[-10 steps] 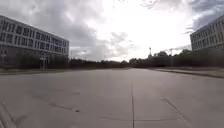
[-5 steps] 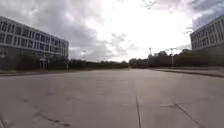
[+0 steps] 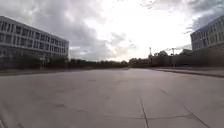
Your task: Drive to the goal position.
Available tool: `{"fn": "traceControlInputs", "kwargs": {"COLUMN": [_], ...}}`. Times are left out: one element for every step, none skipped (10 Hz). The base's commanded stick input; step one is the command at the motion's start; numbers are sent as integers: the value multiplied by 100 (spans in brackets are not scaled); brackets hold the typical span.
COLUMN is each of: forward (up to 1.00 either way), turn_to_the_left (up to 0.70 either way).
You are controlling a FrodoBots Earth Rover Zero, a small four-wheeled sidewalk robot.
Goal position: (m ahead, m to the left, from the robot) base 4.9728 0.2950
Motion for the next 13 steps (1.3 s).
{"fn": "traceControlInputs", "kwargs": {"forward": [70, 70, 70, 70, 70, 70, 70, 70, 70, 70, 70, 70, 70], "turn_to_the_left": [0, 0, 0, 0, 0, 0, 0, 0, 0, 0, 0, 0, 0]}}
